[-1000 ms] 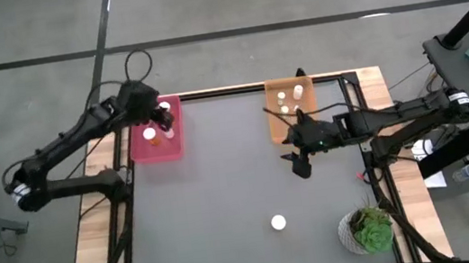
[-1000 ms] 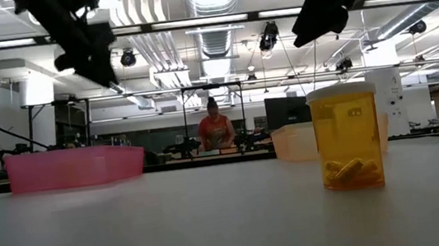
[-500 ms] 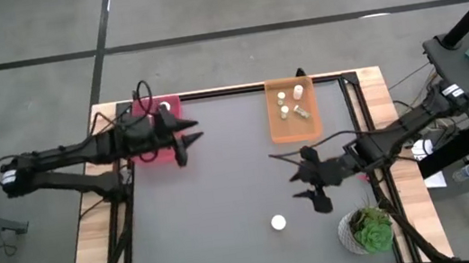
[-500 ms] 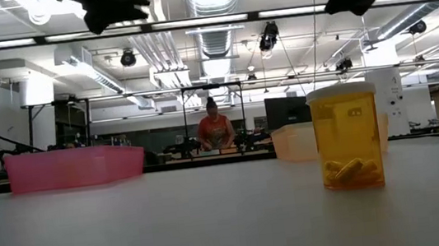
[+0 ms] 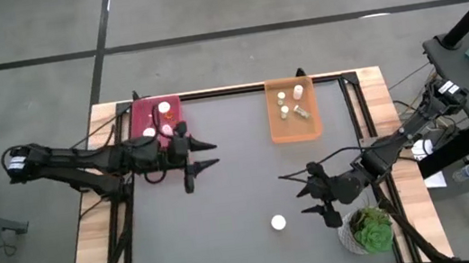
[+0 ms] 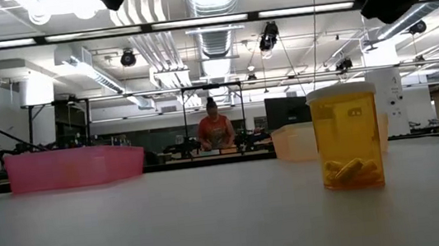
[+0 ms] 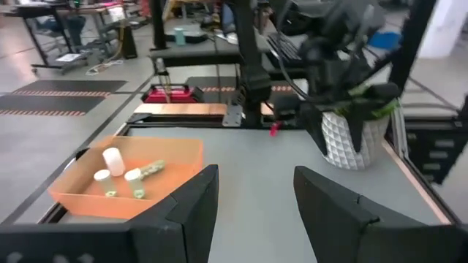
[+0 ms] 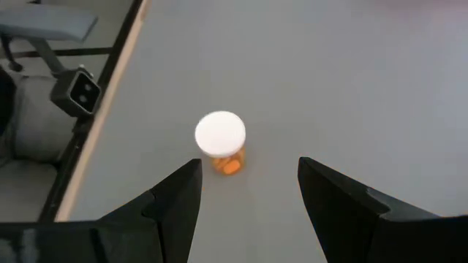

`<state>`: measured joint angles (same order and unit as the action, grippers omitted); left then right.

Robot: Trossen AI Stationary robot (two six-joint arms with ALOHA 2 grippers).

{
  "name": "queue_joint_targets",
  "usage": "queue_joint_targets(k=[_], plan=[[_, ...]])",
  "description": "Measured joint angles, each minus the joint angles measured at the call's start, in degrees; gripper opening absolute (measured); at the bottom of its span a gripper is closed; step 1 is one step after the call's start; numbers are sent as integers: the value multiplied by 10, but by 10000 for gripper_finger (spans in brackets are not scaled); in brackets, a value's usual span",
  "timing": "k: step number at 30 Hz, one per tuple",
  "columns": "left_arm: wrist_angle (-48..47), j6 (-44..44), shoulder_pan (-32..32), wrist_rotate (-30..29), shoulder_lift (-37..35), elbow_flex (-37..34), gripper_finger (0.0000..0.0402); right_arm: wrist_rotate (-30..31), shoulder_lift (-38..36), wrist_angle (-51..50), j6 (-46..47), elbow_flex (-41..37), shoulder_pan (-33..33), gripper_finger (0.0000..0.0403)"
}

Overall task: Pick and place medicine bottles into bin by pill shape (circle, oval)
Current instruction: Put the orange capsule bottle into the pink bin

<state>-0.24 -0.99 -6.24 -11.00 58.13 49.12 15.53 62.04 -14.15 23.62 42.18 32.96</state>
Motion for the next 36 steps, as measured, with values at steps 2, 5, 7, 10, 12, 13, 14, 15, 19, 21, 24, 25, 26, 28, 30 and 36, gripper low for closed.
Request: queue_joint_targets(k=[2,5,7,10,12,13,14,15,19,21,24,25,26,28,30,36], plan=[[0,11,-8,0,9,0,164,14,0,1,0,-6,6,219],[5,17,-17,0,28,0,164,27,0,21,5,-22,9,219],[18,24,-22,1,44,0,164,27,0,42,6,-34,9,219],[30,37,-28,10,65,0,164,27,0,68,9,-51,9,219],[29,39,-29,13,81,0,164,27,0,73,18,-60,9,219],[29,39,-29,13,89,0,164,27,0,73,25,-63,8,219],[28,37,-29,13,97,0,164,27,6,76,29,-66,8,219],[28,35,-29,13,104,0,164,29,15,77,30,-66,8,219],[33,35,-28,13,124,0,164,32,69,75,28,-54,8,231],[45,37,-28,13,128,0,164,31,102,77,13,-40,8,244],[63,46,-28,12,129,1,164,19,154,78,-23,-14,8,262],[68,46,-28,12,128,1,164,14,169,78,-29,-7,8,266],[69,46,-28,12,126,1,164,9,183,79,-38,0,5,268],[73,46,-28,12,122,1,164,-6,204,110,-56,6,-1,271],[77,46,-28,12,119,2,164,-26,218,147,-74,4,-12,270],[74,47,-28,12,111,2,164,-107,263,280,-115,-18,-53,253]])
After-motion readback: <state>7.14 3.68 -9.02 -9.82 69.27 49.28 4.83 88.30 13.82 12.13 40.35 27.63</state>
